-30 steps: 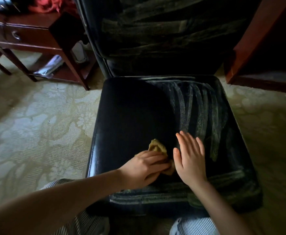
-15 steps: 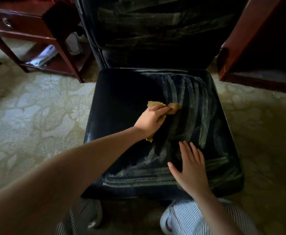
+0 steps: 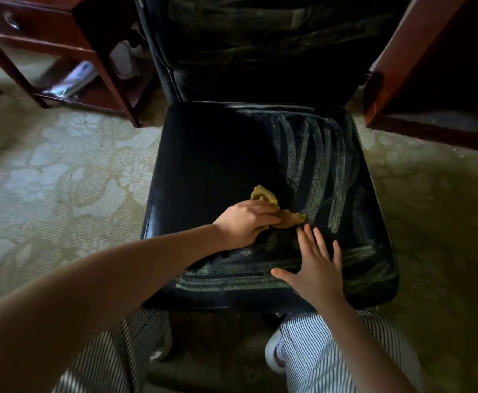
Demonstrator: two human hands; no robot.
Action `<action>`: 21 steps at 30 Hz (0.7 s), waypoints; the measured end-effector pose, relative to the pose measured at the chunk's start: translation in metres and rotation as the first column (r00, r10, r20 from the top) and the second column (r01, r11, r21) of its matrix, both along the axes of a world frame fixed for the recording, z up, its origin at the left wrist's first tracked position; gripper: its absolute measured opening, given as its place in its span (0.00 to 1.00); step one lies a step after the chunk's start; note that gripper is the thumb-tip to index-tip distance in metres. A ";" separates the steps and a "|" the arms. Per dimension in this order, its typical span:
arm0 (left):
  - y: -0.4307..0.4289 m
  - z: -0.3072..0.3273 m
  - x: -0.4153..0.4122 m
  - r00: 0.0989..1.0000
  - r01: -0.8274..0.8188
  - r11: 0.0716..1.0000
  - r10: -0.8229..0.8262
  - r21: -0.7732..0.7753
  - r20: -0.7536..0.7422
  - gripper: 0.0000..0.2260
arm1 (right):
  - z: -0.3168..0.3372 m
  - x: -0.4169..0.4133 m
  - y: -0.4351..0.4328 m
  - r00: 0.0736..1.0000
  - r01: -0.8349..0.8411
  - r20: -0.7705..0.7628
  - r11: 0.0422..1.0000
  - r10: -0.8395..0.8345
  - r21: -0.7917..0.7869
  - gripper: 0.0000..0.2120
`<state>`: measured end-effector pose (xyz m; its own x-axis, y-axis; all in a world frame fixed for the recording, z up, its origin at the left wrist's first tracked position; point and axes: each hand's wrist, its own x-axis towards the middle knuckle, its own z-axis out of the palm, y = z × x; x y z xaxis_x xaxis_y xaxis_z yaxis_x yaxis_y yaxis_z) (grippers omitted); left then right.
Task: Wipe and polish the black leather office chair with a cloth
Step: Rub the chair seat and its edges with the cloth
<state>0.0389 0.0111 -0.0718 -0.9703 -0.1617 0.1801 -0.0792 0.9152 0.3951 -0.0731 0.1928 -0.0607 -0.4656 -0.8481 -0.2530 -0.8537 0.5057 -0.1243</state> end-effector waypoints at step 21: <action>-0.007 0.031 0.132 0.915 -0.403 0.915 0.403 0.009 0.009 0.18 | 0.017 0.010 0.002 0.998 -0.055 -0.012 0.995 0.056 0.079 0.47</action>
